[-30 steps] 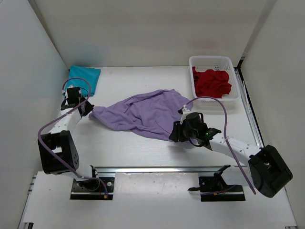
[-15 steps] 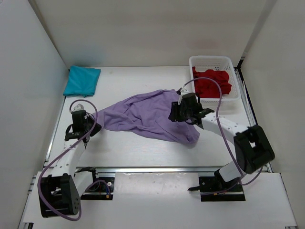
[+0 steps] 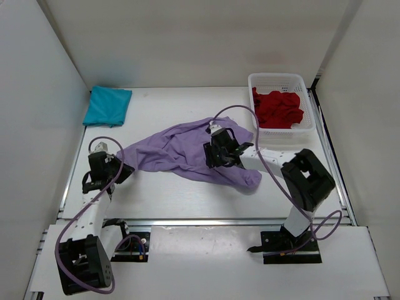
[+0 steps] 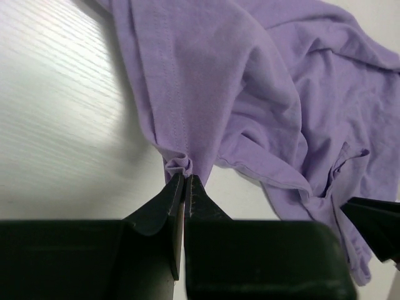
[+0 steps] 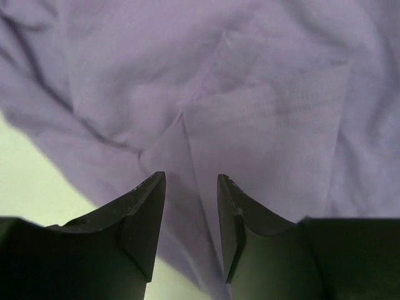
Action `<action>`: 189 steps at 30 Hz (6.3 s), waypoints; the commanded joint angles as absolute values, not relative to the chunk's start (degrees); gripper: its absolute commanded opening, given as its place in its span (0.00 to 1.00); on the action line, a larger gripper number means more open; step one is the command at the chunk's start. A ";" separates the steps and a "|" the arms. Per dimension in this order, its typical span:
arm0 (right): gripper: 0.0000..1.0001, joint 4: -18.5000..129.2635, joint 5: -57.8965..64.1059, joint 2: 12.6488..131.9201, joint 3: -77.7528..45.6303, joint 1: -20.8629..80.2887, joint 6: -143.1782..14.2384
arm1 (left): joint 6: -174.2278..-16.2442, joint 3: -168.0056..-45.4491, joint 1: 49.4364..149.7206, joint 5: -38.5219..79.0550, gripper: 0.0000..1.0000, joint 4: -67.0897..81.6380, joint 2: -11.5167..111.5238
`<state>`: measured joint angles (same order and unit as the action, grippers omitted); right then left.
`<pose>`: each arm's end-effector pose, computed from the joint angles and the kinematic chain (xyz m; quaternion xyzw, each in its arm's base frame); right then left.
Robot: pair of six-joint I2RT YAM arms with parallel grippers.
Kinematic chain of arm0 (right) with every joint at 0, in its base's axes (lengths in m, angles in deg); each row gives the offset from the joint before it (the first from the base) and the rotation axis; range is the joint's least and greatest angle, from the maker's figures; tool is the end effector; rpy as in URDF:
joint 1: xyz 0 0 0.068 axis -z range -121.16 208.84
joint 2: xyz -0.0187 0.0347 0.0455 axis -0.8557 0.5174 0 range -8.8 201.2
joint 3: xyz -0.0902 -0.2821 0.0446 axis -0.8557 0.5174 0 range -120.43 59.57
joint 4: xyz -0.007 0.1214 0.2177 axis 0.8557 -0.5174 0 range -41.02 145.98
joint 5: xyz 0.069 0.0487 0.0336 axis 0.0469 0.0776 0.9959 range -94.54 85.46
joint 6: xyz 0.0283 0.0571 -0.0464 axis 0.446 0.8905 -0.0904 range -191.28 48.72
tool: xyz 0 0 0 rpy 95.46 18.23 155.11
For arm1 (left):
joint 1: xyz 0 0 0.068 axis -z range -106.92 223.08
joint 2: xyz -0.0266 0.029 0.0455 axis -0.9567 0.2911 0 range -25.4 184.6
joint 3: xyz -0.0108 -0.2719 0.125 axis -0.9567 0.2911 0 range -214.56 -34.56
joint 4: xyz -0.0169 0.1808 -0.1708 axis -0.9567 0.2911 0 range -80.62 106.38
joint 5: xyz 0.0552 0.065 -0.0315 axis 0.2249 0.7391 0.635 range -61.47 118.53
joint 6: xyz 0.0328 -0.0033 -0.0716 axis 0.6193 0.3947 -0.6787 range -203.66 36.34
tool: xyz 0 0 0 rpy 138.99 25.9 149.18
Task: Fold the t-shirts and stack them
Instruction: Flatten out the tshirt
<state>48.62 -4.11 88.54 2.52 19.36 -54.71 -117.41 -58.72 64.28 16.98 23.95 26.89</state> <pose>0.2841 0.2348 0.1937 -0.1865 0.9136 0.1728 0.3173 0.1776 0.0137 0.1924 -0.2930 0.8639 -0.1763 0.3698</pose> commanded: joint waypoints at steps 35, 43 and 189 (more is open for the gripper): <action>0.00 45.09 -9.98 97.48 -10.12 19.82 -53.53 | -115.21 -61.19 56.28 7.09 0.00 29.24 24.69; 0.00 46.66 -5.24 81.48 -0.29 22.36 -52.21 | -115.30 -60.13 57.79 3.75 0.00 25.12 24.79; 0.00 28.25 13.22 108.28 -85.80 54.62 -56.00 | -135.86 -135.05 65.17 7.61 0.00 19.21 73.54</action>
